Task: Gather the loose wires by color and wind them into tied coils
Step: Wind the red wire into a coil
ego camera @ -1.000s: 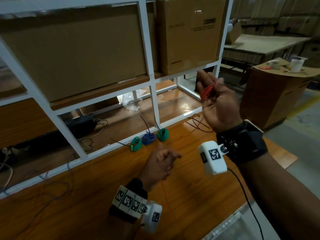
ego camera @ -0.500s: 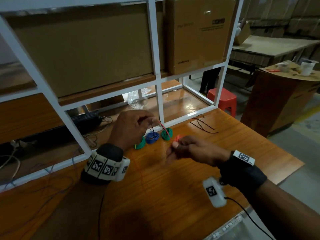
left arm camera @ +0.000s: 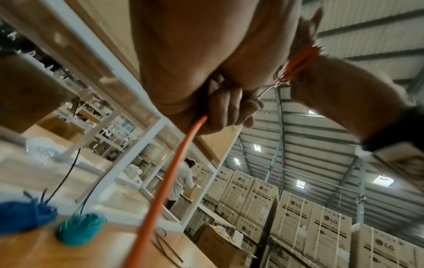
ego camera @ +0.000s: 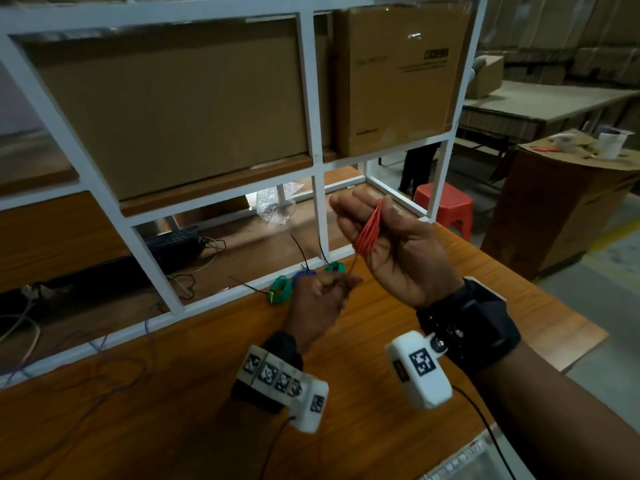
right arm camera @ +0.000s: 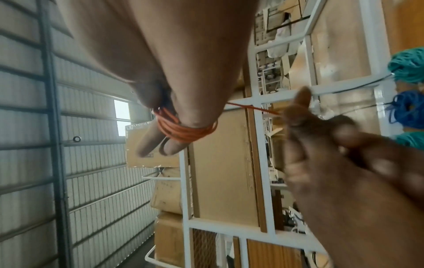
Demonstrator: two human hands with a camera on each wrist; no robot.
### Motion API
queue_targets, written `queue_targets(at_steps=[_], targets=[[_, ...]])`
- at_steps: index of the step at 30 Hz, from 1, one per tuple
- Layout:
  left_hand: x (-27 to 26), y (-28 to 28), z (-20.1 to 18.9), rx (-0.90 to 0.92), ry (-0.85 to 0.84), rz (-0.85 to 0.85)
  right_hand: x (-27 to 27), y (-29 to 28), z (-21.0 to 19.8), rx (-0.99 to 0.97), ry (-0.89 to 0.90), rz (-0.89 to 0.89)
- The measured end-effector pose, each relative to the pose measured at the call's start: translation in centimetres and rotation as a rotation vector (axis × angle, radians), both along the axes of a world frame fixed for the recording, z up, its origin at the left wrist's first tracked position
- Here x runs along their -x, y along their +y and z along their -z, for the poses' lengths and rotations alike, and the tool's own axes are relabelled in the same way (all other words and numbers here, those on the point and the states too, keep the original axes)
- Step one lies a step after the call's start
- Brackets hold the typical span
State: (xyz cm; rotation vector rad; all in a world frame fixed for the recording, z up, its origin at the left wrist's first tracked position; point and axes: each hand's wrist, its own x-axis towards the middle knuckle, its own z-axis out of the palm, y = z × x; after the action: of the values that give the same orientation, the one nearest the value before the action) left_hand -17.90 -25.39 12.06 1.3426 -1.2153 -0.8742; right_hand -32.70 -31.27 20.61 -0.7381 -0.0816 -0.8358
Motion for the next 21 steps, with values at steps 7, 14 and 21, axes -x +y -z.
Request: queue_targets(at_steps=[7,14,21], targets=[[-0.5,3.5,2.9,-0.056,-0.248,-0.054,0.7,-3.4,3.7,0.696,1.035,0.869],[-4.8,4.1,-0.9,0.161,-0.84,-0.176,1.4,-0.7,7.1,1.148,1.385,0.208],[-7.5,2.3,-4.2,0.35,-0.703,0.049,0.9,2.1,7.5,0.671,0.951,-0.29]])
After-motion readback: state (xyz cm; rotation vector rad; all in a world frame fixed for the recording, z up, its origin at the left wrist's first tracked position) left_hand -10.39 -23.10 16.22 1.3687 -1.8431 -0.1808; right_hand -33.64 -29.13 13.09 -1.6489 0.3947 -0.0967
